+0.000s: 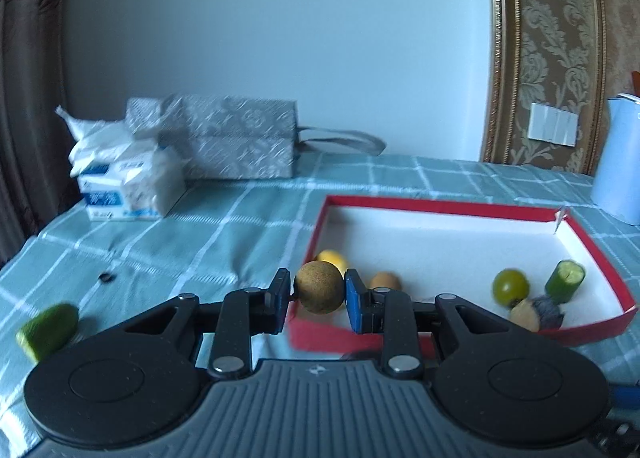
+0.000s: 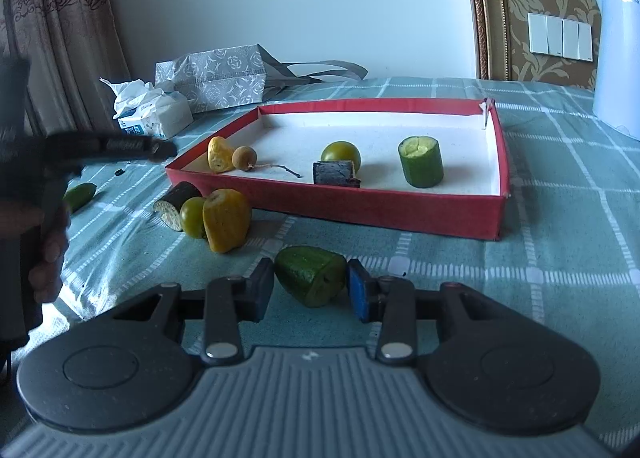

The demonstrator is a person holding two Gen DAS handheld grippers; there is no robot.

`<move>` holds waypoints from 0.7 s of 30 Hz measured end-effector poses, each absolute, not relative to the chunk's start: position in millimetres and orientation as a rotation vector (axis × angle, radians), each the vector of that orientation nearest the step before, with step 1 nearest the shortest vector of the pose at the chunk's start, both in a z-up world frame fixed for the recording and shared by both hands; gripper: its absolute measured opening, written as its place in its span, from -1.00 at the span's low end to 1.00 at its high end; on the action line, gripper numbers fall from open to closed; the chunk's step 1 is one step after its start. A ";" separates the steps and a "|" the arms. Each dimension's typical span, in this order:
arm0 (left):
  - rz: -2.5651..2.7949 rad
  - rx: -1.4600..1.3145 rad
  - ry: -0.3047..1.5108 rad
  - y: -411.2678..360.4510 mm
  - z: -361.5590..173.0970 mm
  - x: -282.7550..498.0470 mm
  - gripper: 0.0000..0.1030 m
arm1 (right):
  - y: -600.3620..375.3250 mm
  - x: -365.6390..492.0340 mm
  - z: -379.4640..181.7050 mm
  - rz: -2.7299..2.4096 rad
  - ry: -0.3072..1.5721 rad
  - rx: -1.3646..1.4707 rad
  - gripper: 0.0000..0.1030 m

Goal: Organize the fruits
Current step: 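Grasp a green cucumber chunk beside the tray with the right gripper, then lower the longan into the tray and open the left gripper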

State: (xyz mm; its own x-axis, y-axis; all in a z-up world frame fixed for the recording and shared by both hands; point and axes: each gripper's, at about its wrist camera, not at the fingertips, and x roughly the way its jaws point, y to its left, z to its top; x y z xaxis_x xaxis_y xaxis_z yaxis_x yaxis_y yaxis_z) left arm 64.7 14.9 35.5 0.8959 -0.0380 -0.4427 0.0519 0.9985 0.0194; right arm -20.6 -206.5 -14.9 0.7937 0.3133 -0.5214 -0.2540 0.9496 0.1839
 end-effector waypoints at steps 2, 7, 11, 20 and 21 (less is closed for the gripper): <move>-0.069 0.062 0.448 0.3 41.2 73.7 -0.45 | -206.6 -20.7 -15.3 0.307 0.579 0.107 -0.27; -0.085 0.113 0.463 -28.5 42.2 99.3 -0.45 | -208.2 -19.9 -16.0 0.312 0.584 0.117 -0.27; -0.060 0.158 0.474 -43.9 35.0 113.7 -0.45 | -209.0 -18.5 -16.2 0.318 0.588 0.121 -0.27; -0.026 0.160 0.481 -50.7 22.9 125.1 0.64 | -210.6 -17.4 -16.8 0.328 0.593 0.136 -0.27; -0.031 0.159 0.487 -50.9 22.8 125.6 0.64 | -210.7 -17.4 -16.8 0.329 0.592 0.137 -0.27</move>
